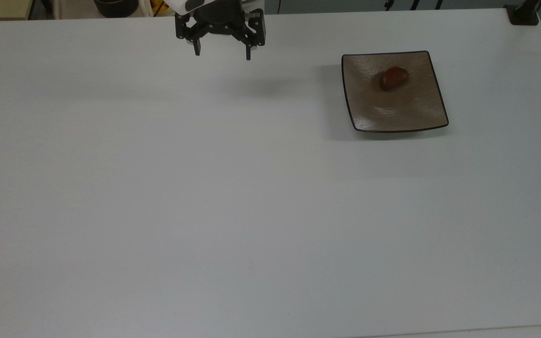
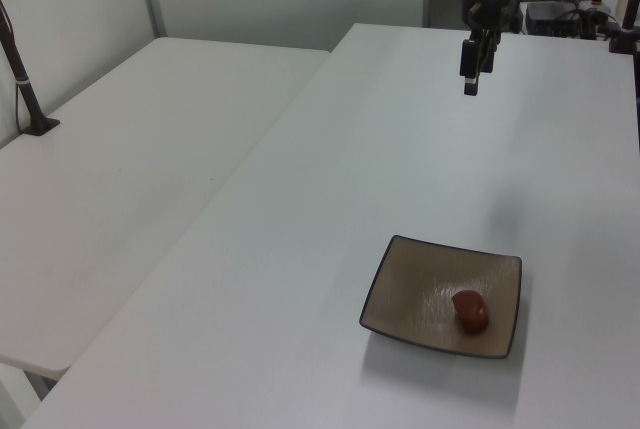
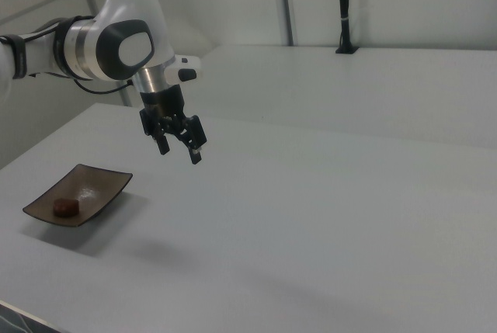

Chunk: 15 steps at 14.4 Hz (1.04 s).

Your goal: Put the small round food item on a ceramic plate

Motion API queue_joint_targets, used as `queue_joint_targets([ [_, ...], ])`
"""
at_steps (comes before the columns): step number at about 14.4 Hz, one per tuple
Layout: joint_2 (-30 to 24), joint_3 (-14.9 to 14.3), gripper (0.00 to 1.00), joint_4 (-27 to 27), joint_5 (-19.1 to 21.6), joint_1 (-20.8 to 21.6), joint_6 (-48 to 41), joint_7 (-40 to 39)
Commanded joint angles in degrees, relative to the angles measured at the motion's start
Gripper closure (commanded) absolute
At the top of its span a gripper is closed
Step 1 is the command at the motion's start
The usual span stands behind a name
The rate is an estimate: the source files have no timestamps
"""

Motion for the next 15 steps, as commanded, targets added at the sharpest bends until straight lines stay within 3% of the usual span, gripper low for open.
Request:
queue_joint_targets([
  [1, -0.87, 1.17, 0.00, -0.51, -0.92, -1.03, 0.79, 2.10],
  [5, -0.78, 1.34, 0.00, -0.60, -2.85, -0.51, 0.70, 2.81],
  [15, -0.78, 1.60, 0.00, -0.42, -1.54, 0.72, 0.18, 2.19],
])
